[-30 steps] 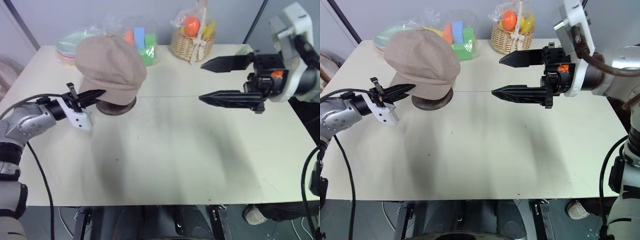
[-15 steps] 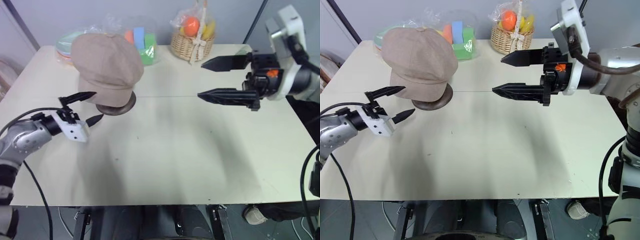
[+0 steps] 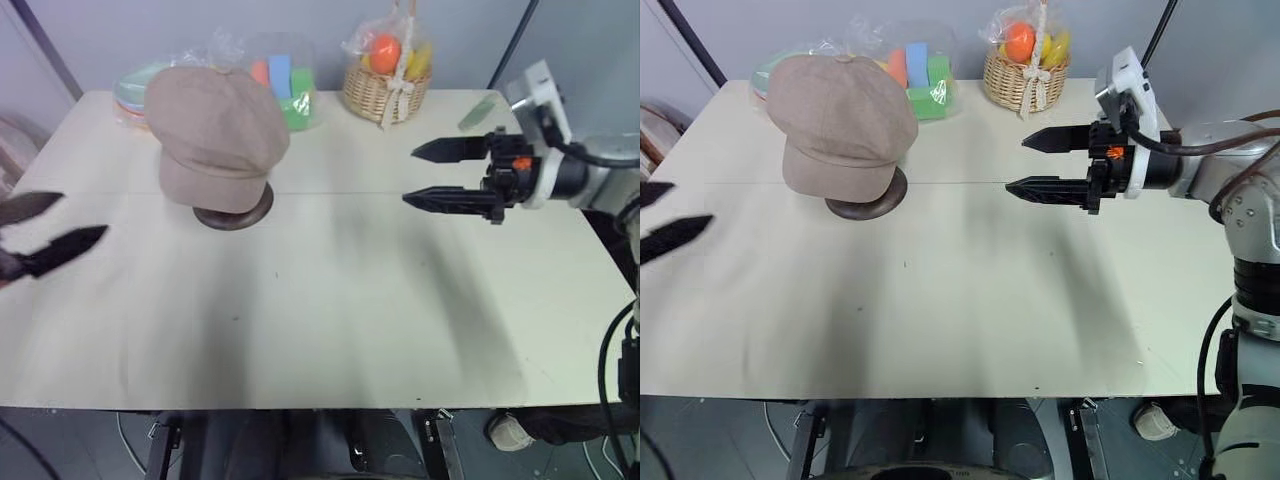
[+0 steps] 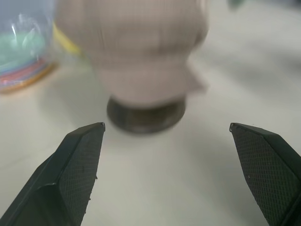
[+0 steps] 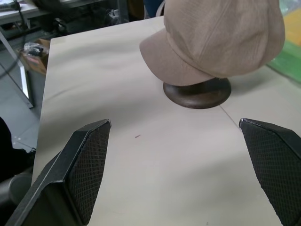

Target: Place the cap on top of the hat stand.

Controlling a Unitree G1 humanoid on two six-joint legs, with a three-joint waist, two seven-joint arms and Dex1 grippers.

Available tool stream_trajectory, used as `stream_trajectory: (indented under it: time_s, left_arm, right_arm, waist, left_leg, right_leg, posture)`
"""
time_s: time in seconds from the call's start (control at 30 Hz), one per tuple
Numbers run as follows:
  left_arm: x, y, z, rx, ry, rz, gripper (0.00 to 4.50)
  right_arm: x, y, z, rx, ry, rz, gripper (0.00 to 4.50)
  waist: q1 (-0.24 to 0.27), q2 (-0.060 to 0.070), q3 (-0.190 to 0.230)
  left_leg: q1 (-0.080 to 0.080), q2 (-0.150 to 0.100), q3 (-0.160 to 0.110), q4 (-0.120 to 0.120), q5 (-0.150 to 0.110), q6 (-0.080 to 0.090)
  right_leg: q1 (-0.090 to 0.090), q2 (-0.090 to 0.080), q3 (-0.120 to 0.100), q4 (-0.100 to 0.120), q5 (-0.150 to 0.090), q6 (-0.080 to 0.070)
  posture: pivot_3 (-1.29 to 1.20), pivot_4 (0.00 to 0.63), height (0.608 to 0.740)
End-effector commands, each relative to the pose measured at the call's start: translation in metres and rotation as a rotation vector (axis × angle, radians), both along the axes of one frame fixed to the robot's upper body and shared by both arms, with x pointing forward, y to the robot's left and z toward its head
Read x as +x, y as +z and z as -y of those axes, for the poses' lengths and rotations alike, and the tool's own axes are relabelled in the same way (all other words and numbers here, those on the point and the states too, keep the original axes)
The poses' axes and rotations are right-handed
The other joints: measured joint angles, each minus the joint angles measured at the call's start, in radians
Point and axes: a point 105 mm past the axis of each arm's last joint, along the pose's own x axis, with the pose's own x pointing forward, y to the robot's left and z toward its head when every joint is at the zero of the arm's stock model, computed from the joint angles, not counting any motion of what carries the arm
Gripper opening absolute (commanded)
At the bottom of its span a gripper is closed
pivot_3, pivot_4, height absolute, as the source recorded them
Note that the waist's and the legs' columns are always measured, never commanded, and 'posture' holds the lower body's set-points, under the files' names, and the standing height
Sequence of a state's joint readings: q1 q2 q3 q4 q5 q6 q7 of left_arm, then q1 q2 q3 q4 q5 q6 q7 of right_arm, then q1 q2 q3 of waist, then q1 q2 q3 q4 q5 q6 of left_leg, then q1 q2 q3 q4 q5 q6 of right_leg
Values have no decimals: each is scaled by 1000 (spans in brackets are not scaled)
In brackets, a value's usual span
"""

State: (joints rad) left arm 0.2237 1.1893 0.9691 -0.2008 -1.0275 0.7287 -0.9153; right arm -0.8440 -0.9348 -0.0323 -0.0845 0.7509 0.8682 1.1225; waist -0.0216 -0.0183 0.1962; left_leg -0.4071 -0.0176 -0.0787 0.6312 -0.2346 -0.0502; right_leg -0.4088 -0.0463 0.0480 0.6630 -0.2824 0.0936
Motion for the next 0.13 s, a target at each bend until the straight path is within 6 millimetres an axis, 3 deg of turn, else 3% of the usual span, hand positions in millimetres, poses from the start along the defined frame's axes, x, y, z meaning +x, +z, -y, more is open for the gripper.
stream_trajectory:
  time_s: [0.03, 0.13]
  left_arm:
    - [-11, 23, -9, -27, 9, 12, 4444]
    - [-12, 23, -8, 23, 15, -1, 4444]
  right_arm:
    - [0, 11, -2, 5, 28, 53, 4500]
    - [0, 10, -4, 6, 43, 51, 4500]
  waist:
    - [-1, 0, 0]
    - [-2, 0, 0]
  left_leg:
    - [0, 0, 0, 0, 0, 0]
    - [0, 0, 0, -1, 0, 0]
  right_leg:
    - [0, 0, 0, 0, 0, 0]
    - [0, 0, 1, 0, 0, 0]
  posture:
    - [0, 150, 740]
    - [0, 150, 740]
